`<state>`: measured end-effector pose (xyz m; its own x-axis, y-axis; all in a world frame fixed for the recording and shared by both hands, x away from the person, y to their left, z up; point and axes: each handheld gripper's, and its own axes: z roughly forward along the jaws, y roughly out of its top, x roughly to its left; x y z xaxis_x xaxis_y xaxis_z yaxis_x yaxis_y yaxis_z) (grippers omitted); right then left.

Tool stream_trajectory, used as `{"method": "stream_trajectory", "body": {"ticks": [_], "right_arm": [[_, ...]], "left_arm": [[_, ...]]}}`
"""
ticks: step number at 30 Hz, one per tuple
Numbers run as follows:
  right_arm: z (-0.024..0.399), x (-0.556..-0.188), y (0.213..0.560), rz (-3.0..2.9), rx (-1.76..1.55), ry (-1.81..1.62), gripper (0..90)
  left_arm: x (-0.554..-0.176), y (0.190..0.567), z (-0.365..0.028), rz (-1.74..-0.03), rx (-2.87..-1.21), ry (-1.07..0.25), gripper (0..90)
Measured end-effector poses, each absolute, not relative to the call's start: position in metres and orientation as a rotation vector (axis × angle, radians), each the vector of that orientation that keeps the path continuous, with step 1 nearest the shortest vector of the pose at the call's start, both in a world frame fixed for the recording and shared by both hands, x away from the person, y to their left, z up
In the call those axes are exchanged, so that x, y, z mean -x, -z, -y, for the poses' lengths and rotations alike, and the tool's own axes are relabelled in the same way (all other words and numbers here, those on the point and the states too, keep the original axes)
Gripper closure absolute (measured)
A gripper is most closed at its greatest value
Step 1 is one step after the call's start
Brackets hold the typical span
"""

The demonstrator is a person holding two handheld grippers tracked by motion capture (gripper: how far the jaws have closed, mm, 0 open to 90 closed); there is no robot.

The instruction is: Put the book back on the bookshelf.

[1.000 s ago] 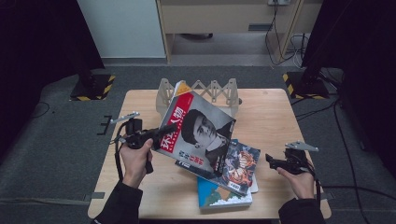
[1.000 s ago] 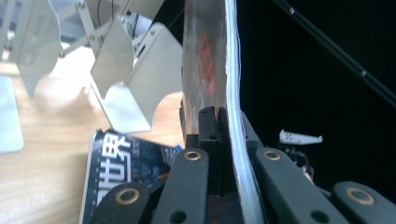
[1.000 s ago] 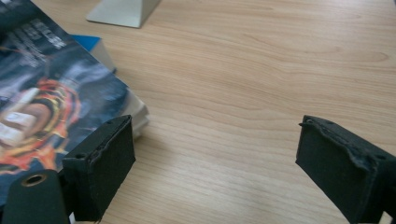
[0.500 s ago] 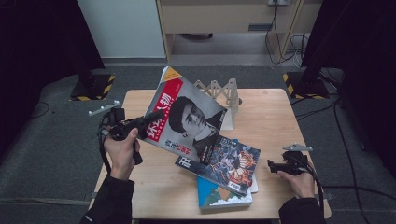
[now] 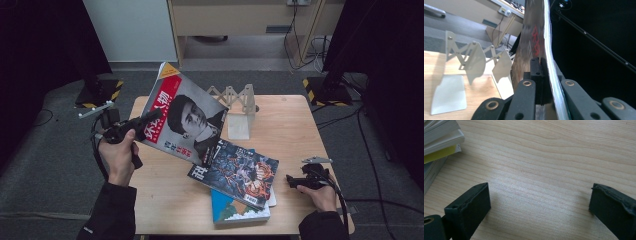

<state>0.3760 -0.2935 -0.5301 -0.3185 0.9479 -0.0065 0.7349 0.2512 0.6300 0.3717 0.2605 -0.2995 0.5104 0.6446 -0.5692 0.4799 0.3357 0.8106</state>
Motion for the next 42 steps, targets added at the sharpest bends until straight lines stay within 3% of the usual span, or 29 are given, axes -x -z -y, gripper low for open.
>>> {"method": "stream_trajectory", "body": {"ticks": [25,42], "right_arm": [[0.294,-0.371,0.540,-2.074,-1.491,-0.859,0.5],[0.294,-0.371,0.540,-2.073,-1.491,-0.859,0.5]], "left_arm": [[-0.380,0.280,-0.310,-1.215,-1.235,-0.311,86.2],[-0.405,0.277,-0.310,-1.276,-1.260,-0.411,86.2]]}}
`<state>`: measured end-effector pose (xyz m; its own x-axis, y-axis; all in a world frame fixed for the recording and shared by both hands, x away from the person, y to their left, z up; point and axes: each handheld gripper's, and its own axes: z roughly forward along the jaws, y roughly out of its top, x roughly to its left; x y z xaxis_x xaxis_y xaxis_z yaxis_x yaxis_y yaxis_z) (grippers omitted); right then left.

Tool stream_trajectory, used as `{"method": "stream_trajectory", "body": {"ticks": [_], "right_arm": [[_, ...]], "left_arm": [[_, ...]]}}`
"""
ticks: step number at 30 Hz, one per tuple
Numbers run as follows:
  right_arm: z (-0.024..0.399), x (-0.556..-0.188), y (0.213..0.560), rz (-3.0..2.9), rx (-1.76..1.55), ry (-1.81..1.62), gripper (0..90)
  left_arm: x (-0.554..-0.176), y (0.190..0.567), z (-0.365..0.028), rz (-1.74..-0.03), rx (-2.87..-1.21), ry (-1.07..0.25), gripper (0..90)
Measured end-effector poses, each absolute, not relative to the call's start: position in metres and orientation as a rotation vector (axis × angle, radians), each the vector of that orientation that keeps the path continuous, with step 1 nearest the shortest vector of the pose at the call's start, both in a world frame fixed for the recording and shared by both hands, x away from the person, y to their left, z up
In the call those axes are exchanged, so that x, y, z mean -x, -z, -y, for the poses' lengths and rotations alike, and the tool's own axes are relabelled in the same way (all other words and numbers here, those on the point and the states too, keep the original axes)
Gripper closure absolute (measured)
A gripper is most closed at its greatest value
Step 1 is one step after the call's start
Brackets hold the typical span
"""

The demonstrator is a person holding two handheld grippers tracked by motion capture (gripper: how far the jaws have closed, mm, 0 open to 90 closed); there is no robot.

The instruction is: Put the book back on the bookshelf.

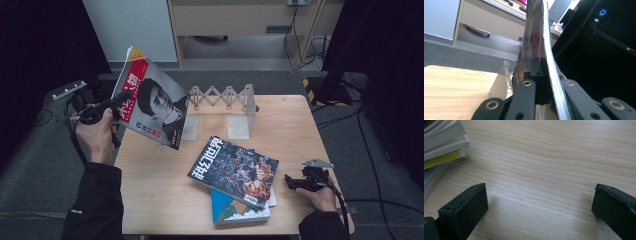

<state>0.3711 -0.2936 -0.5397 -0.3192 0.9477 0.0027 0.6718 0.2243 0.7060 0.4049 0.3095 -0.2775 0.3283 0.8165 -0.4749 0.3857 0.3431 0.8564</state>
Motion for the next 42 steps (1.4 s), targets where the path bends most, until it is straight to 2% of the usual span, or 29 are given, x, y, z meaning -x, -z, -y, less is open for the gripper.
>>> {"method": "stream_trajectory", "body": {"ticks": [13,42], "right_arm": [[0.294,-0.371,0.540,-2.073,-1.491,-0.858,0.5],[0.293,-0.371,0.540,-2.073,-1.491,-0.858,0.5]], "left_arm": [[-0.432,0.285,-0.289,-1.333,-1.339,-0.505,86.2],[-0.467,0.307,-0.251,-1.403,-1.462,-0.616,86.2]]}}
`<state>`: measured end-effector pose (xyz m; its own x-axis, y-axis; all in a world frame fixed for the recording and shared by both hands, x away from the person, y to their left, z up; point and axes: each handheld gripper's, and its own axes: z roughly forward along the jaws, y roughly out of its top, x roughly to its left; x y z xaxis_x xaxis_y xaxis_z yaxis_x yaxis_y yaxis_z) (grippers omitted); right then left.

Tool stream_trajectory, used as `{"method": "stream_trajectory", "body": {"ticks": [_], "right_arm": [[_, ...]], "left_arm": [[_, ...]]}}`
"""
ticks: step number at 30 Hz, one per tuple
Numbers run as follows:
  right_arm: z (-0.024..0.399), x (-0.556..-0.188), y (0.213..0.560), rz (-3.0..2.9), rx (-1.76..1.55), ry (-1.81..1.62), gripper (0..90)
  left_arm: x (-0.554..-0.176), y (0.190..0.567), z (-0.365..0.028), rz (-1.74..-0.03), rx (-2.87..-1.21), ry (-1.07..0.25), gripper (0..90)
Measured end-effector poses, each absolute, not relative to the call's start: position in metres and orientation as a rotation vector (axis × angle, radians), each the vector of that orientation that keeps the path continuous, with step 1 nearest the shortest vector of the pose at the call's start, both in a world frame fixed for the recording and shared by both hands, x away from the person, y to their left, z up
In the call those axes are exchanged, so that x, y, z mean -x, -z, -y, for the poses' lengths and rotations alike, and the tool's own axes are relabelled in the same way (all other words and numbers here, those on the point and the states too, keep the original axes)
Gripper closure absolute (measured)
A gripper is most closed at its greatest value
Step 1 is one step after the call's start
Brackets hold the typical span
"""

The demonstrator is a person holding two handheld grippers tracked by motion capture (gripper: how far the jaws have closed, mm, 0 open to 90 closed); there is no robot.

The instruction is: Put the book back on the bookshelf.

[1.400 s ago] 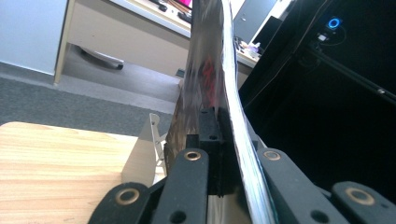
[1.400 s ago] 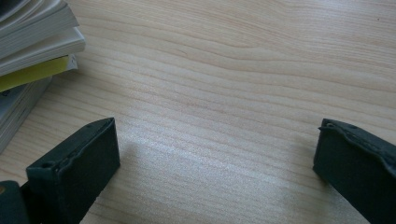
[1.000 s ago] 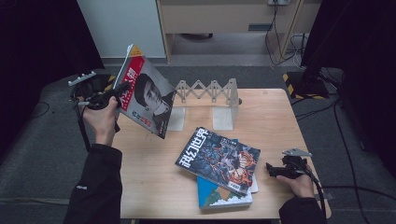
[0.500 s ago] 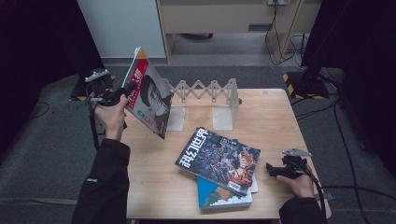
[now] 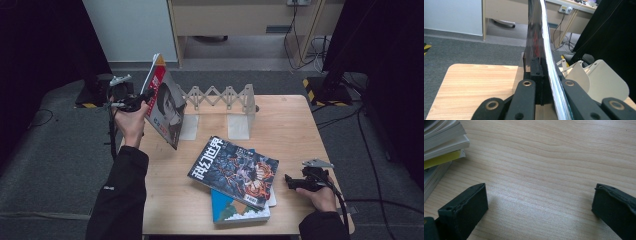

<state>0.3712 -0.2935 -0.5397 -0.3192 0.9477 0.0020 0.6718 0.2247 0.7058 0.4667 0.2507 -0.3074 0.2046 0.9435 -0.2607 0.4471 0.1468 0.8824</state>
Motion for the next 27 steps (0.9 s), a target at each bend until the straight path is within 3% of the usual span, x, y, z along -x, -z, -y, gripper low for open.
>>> {"method": "stream_trajectory", "body": {"ticks": [27], "right_arm": [[0.293,-0.371,0.540,-2.072,-1.493,-0.860,0.5]], "left_arm": [[-0.495,0.322,-0.227,-1.479,-1.619,-0.687,86.1]]}}
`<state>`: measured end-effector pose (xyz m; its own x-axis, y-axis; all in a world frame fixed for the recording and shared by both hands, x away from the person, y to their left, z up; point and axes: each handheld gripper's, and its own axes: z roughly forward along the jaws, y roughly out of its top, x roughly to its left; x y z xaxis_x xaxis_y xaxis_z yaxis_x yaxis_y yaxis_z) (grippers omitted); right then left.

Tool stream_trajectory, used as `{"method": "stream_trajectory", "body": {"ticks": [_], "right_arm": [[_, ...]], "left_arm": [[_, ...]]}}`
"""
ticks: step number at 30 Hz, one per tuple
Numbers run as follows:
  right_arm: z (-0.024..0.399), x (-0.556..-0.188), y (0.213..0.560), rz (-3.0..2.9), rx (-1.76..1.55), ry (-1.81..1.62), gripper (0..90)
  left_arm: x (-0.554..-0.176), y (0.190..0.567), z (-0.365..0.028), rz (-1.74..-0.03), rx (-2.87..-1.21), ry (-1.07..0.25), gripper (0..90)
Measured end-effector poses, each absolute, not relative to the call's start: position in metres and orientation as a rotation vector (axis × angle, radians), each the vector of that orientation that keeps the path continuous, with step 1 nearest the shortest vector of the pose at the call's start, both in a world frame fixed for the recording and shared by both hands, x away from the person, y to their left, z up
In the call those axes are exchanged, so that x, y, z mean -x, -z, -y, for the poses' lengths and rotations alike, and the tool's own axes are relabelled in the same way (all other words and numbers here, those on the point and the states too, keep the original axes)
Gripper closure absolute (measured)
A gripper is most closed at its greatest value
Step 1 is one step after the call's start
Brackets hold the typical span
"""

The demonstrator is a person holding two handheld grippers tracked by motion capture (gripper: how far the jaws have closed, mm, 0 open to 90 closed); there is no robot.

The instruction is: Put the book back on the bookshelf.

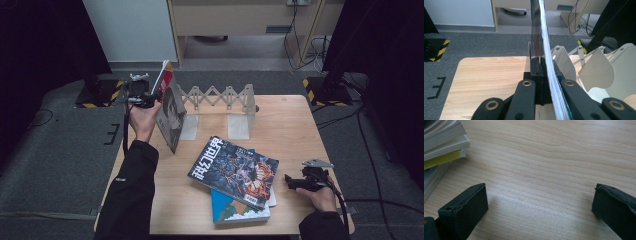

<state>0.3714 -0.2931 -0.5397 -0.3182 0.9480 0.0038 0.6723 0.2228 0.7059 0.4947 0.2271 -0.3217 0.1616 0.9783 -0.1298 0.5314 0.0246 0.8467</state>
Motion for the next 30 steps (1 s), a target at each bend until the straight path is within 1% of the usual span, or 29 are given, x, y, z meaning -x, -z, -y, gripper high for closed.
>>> {"method": "stream_trajectory", "body": {"ticks": [12,17,24,30], "right_arm": [[0.293,-0.371,0.540,-2.073,-1.493,-0.859,0.5],[0.293,-0.371,0.540,-2.074,-1.492,-0.860,0.5],[0.293,-0.371,0.540,-2.074,-1.492,-0.860,0.5],[0.293,-0.372,0.540,-2.075,-1.491,-0.860,0.5]], "left_arm": [[-0.503,0.323,-0.223,-1.513,-1.647,-0.701,86.1],[-0.504,0.320,-0.216,-1.517,-1.678,-0.750,86.2],[-0.502,0.321,-0.211,-1.535,-1.676,-0.796,86.2],[-0.500,0.317,-0.211,-1.556,-1.648,-0.804,86.1]]}}
